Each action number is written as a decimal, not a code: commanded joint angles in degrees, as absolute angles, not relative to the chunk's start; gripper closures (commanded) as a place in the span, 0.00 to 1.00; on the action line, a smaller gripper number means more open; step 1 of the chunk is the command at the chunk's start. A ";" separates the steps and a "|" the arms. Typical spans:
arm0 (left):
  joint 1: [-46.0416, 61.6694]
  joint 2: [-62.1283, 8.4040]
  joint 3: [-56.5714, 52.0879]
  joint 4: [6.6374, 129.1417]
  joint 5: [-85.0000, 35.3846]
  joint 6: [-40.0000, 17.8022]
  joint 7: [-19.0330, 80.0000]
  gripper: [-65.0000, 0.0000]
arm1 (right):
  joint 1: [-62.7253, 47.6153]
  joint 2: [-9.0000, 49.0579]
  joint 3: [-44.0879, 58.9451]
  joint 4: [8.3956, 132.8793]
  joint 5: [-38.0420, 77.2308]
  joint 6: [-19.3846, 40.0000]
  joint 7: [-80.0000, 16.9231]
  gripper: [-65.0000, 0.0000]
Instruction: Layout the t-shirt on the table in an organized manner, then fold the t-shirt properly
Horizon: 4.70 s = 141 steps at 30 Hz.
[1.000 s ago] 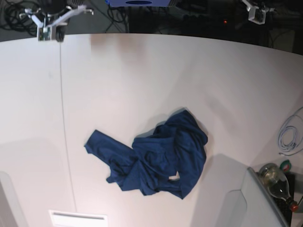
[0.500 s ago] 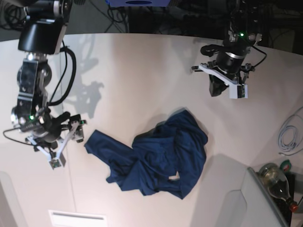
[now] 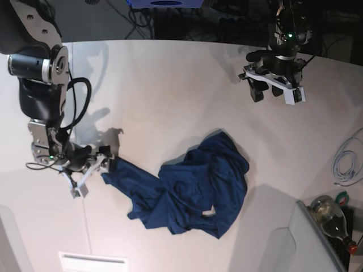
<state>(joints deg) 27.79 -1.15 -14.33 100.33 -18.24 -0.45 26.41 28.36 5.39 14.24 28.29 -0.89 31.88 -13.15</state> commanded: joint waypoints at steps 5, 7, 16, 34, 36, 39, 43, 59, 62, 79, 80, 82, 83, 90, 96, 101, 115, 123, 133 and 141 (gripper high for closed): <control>28.97 -1.27 -15.43 101.58 -18.24 -0.92 25.45 0.50 | 32.31 3.74 14.02 22.29 -0.48 32.04 -7.60 0.27; 29.05 -1.27 -15.60 101.49 -18.24 -0.92 25.45 0.50 | 32.40 3.38 14.02 20.79 -0.48 31.25 -6.02 0.32; 28.97 -4.26 -15.43 101.49 -18.59 -0.92 25.63 0.51 | 26.15 2.24 14.55 30.90 -0.31 29.49 -9.63 0.99; 7.87 -0.66 4.44 85.41 -17.54 -0.57 25.36 1.00 | -21.23 1.27 14.46 98.42 5.76 35.65 -29.05 0.99; 4.00 1.36 4.97 80.57 -15.16 -0.57 25.36 1.00 | -22.11 1.36 14.55 98.15 5.58 35.65 -29.05 0.99; 0.48 3.65 4.00 76.62 -10.33 -0.57 23.08 1.00 | -22.73 1.71 14.64 97.98 5.41 35.65 -29.05 0.99; -0.48 4.53 1.27 77.05 -7.16 -0.57 20.00 1.00 | -20.70 1.71 18.77 95.34 5.41 35.56 -29.05 0.98; 24.57 -9.45 -23.16 86.37 -7.34 -1.01 23.52 1.00 | -11.91 -0.31 10.33 102.20 -1.45 37.14 -35.12 0.21; 25.71 -9.01 -25.98 89.19 -7.34 -1.01 23.69 1.00 | -9.71 -0.22 -1.36 99.56 -1.54 33.63 -30.90 0.21; 25.19 -4.53 -24.92 96.66 -7.34 -4.26 23.78 1.00 | 13.58 -7.60 -31.52 72.13 -1.19 16.75 -29.05 0.22; 25.19 -4.62 -25.01 96.57 -7.34 -4.26 23.78 1.00 | 14.81 -8.40 -31.52 69.76 -1.10 16.66 -28.26 0.22; 25.45 -4.79 -25.19 96.66 -7.34 -4.26 23.78 1.00 | 16.31 -8.57 -31.52 66.24 -1.10 16.66 -25.45 0.22; 25.71 -4.88 -25.19 96.75 -7.34 -4.26 23.78 1.00 | 16.75 -8.66 -31.52 64.92 -1.10 16.66 -23.69 0.22; 25.89 -4.97 -25.19 96.57 -6.99 -4.26 23.78 1.00 | 20.97 -8.66 -31.43 54.20 -1.10 16.66 -18.24 0.55; 25.36 -5.05 -25.19 96.48 -6.90 -4.26 23.78 1.00 | 14.81 -6.64 -31.16 66.86 -1.36 16.84 -23.16 0.97; 24.31 -5.05 -25.19 96.92 -6.90 -4.53 23.78 1.00 | 2.51 0.13 -31.43 89.89 -1.19 17.10 -34.42 1.00; 16.31 -6.37 -19.91 90.15 -6.81 -4.62 23.78 1.00 | -21.58 12.79 -13.23 111.69 -1.10 17.10 -36.88 0.99; 15.16 -6.90 -13.85 89.71 -7.16 -4.62 23.78 1.00 | -22.02 10.59 -6.46 98.77 -1.10 20.97 -40.22 0.55; 7.96 0.57 4.35 87.60 -7.34 -4.62 23.52 1.00 | -16.92 4.88 9.36 107.30 -1.10 22.99 -41.01 0.25; 4.44 4.09 12.62 74.68 -6.81 -4.26 23.60 0.50 | 6.90 7.60 12.09 74.15 -1.45 23.08 -40.66 0.25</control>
